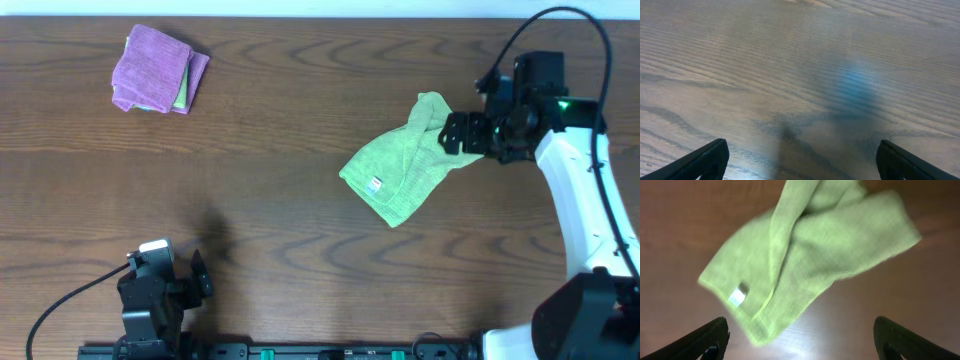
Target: Fold the cloth
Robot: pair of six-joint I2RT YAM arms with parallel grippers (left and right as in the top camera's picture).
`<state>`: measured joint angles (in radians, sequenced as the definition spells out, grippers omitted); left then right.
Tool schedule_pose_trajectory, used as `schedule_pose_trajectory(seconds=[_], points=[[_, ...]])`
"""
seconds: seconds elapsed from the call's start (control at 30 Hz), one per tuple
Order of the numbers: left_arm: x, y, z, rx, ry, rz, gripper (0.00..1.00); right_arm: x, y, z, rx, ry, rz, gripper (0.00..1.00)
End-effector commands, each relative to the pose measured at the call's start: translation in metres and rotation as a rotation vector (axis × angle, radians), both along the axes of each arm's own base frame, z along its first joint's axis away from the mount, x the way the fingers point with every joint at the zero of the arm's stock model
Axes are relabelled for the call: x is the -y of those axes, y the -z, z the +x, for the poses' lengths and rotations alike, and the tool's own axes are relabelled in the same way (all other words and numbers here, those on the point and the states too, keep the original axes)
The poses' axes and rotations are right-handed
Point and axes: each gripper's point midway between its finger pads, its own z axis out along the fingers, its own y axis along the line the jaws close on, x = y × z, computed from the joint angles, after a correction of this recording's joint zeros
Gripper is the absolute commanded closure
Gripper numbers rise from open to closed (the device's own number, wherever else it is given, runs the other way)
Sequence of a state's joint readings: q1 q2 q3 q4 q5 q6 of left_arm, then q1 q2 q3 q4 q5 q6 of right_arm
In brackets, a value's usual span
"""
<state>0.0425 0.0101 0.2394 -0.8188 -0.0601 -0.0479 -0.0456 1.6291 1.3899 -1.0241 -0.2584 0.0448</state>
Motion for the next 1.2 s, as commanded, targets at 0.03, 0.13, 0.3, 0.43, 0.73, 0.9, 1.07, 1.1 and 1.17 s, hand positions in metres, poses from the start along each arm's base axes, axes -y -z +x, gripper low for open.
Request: schedule_pose_trajectory(seconds=[0.03, 0.13, 0.3, 0.43, 0.73, 0.9, 1.07, 1.1, 1.17], points=[[-0.002, 0.021, -0.009, -0.075, -0.001, 0.017, 0.05, -0.027, 0.010, -0.028, -0.092, -0.035, 0.141, 0.07], [-0.002, 0.021, -0.009, -0.075, -0.001, 0.017, 0.05, -0.042, 0.032, -0.053, -0.193, -0.025, 0.242, 0.07], [-0.002, 0.021, -0.009, -0.075, 0.000, 0.017, 0.05, -0.062, 0.064, -0.082, -0.296, 0.005, 0.385, 0.09], [-0.002, 0.021, -0.009, -0.075, -0.001, 0.017, 0.05, -0.065, 0.085, -0.090, -0.322, 0.062, 0.411, 0.13], [-0.007, 0.021, -0.010, -0.083, 0.000, 0.070, 0.05, -0.070, 0.112, -0.097, -0.336, 0.149, 0.433, 0.20], [-0.007, 0.021, -0.010, -0.083, 0.001, 0.069, 0.05, -0.076, 0.119, -0.097, -0.321, 0.143, 0.430, 0.23], [-0.002, 0.021, -0.008, -0.077, 0.023, 0.045, 0.05, -0.075, 0.125, -0.099, -0.318, 0.131, 0.370, 0.25], [-0.001, 0.020, -0.008, -0.074, 0.026, 0.041, 0.05, -0.074, 0.126, -0.099, -0.315, 0.130, 0.357, 0.25], [0.002, 0.019, -0.006, -0.065, 0.039, 0.031, 0.05, -0.072, 0.129, -0.099, -0.307, 0.126, 0.322, 0.26]])
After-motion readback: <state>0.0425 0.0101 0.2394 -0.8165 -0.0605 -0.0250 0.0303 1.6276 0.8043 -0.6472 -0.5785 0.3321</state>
